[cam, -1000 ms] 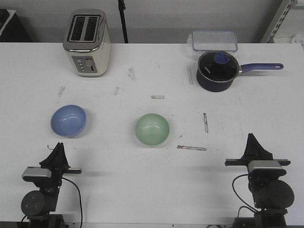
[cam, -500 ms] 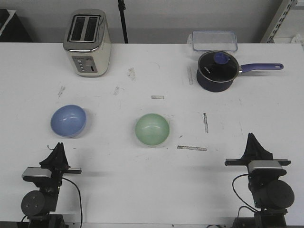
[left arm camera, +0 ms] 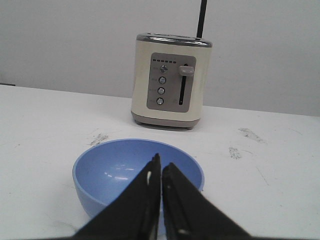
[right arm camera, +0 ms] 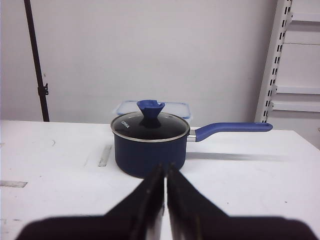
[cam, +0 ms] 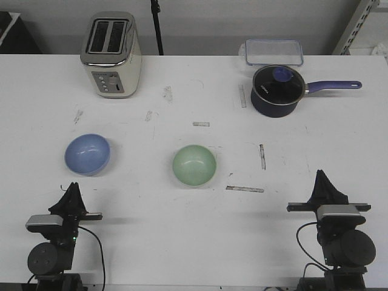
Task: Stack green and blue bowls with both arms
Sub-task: 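Move the left gripper forward over the light blue bowl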
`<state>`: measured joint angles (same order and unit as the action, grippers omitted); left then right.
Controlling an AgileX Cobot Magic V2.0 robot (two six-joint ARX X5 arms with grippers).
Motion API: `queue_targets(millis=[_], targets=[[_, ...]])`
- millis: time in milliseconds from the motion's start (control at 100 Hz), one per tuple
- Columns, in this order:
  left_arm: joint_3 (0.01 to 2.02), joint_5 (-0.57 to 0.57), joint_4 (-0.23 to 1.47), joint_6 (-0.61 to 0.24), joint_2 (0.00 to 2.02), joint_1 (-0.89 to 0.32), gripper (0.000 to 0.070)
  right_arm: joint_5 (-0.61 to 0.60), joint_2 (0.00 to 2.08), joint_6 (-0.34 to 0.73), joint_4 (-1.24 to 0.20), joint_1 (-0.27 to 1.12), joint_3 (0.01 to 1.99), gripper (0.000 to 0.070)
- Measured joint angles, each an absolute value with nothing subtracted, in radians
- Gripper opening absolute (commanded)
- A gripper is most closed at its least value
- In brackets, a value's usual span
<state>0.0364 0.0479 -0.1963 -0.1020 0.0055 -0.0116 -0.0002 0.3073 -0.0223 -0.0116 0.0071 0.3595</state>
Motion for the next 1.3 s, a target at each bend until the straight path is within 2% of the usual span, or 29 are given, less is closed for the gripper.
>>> queue_targets(millis=[190, 390, 540, 890, 1170, 1300], targets=[[0.115, 0.048, -0.094, -0.107, 0.044, -0.012, 0.0001, 0.000, 0.307, -0.022, -0.012, 0.007, 0.360, 0.0006], [0.263, 0.048, -0.012, -0.095, 0.179, -0.012, 0.0001, 0.000, 0.307, -0.022, -0.012, 0.007, 0.360, 0.0006], [0.436, 0.047, 0.142, -0.085, 0.358, -0.012, 0.0002, 0.000, 0.307, -0.022, -0.012, 0.007, 0.360, 0.0006], [0.793, 0.047, 0.280, -0.006, 0.803, -0.012, 0.0002, 0.000, 0.307, -0.022, -0.012, 0.007, 0.360, 0.0006], [1.092, 0.047, 0.510, -0.011, 1.129, 0.007, 0.0002, 0.000, 0.307, -0.022, -0.012, 0.007, 0.360, 0.0006], [1.249, 0.047, 0.696, -0.072, 1.272, 0.040, 0.0002, 0.000, 0.307, -0.022, -0.012, 0.007, 0.360, 0.0006]])
